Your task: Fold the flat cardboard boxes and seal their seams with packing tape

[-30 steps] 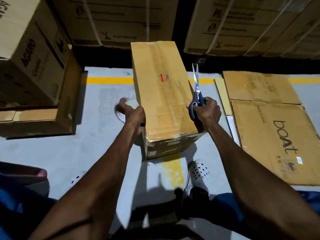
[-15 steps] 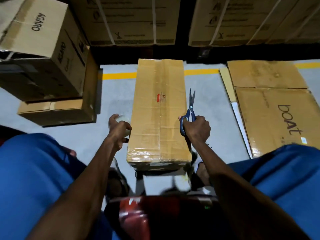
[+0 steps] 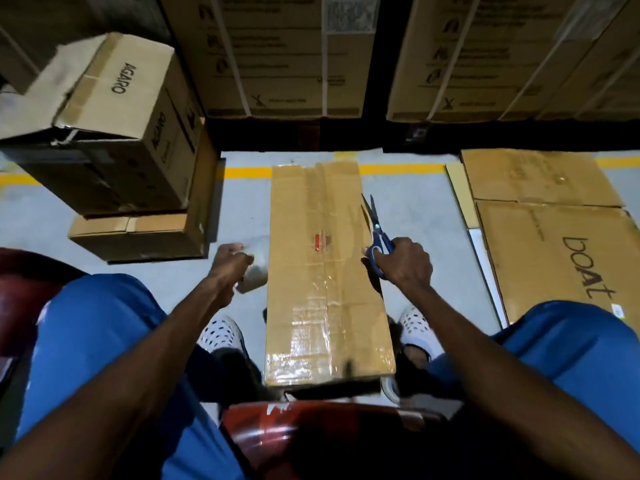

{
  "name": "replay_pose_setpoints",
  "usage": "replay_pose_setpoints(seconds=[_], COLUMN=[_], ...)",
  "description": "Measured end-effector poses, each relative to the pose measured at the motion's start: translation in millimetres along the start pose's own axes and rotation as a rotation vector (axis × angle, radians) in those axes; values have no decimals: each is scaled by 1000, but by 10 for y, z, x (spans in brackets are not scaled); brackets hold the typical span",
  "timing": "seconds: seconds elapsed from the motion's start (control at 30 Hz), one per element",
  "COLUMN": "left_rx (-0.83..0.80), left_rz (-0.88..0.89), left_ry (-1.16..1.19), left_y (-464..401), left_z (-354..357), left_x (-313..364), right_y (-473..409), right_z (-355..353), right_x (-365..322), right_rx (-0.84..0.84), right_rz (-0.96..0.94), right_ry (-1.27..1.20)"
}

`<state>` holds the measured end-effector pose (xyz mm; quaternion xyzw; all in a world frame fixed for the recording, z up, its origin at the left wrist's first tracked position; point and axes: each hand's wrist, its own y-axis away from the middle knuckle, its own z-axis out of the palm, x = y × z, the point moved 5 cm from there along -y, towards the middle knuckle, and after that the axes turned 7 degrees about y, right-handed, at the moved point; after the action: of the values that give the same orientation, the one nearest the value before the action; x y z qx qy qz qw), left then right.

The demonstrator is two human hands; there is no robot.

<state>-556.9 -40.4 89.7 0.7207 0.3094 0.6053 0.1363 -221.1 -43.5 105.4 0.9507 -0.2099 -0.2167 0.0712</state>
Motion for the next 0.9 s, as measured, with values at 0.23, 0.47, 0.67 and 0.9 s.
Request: replay_pose_setpoints(seconds=[0.23, 0.47, 0.67, 0.9], left_rx=[-187, -375, -409, -440], left_rz=[424, 435, 457, 460], left_ry=[-159, -168, -161, -193], left_y=[-221, -462, -590, -681], left_z=[273, 575, 726, 784], left_x=[1193, 1582, 1777, 1823], right_y=[-672, -938, -983, -1035], right_z=[-701, -496, -411, -333], right_x=[-829, -1403, -1763, -1978], right_rx=[-155, -240, -246, -325], right_rz=[-298, -310, -282, -197], right_ry=[38, -390, -702, -840])
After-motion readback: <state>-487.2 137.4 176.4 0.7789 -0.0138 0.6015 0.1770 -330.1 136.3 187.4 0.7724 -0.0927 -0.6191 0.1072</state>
